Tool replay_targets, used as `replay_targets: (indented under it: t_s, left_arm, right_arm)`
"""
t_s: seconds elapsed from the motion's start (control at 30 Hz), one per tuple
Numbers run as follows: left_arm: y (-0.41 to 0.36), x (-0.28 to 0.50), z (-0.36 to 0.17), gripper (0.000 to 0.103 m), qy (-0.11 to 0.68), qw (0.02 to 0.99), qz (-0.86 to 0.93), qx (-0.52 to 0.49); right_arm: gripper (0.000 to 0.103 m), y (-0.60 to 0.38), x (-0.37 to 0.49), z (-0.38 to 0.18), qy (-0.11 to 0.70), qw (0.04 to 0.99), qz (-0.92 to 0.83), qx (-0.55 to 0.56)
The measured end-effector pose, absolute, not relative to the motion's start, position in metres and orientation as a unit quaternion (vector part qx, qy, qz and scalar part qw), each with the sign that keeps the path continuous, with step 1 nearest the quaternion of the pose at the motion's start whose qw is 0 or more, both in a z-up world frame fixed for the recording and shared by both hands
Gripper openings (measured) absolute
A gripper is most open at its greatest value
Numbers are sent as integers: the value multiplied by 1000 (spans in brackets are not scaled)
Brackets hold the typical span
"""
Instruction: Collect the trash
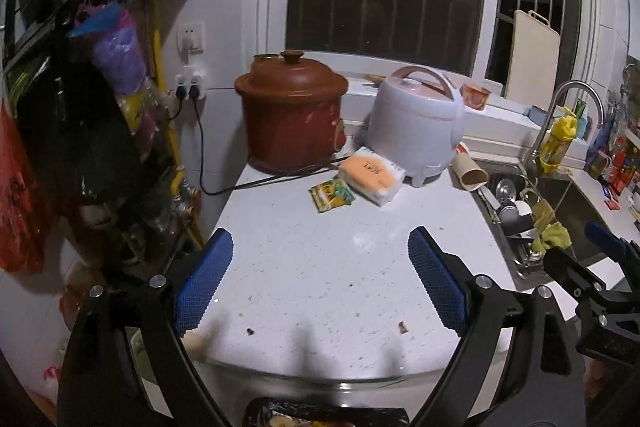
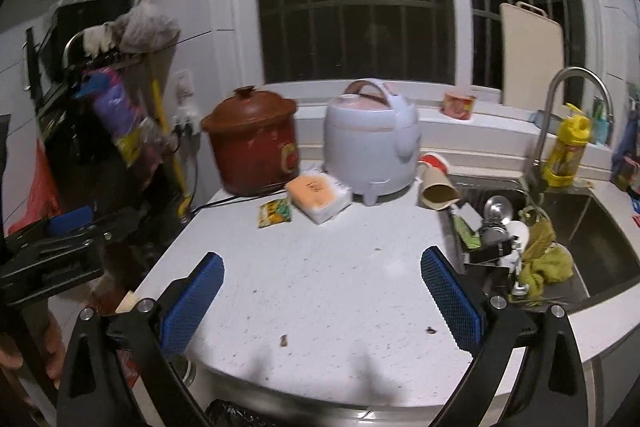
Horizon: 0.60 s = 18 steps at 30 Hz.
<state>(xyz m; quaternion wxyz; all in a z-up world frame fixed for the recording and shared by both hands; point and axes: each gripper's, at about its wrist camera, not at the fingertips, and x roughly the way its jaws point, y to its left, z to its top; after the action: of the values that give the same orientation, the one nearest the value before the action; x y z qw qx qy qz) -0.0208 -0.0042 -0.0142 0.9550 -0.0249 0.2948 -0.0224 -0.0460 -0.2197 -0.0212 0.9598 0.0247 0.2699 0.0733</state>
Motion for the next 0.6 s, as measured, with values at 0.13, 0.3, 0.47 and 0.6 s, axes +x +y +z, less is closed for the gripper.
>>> replay_targets:
  t_s: [0.13, 0.3, 0.47, 0.6]
  left_arm:
    - [-10, -20, -9, 87, 296, 955, -19, -20]
    - [-21, -19, -3, 87, 292, 956, -18, -10]
    - [-28, -19, -1, 87, 293, 956, -20, -8]
    - [-30, -16, -3, 87, 298, 954, -21, -7]
  right_arm:
    - [98, -235, -40, -18, 282, 957, 56, 46]
    - [98, -245, -41, -15, 283, 957, 36, 49]
    - [98, -249, -42, -11, 281, 958, 29, 48]
    - [98, -250, -42, -10, 285, 957, 23, 44]
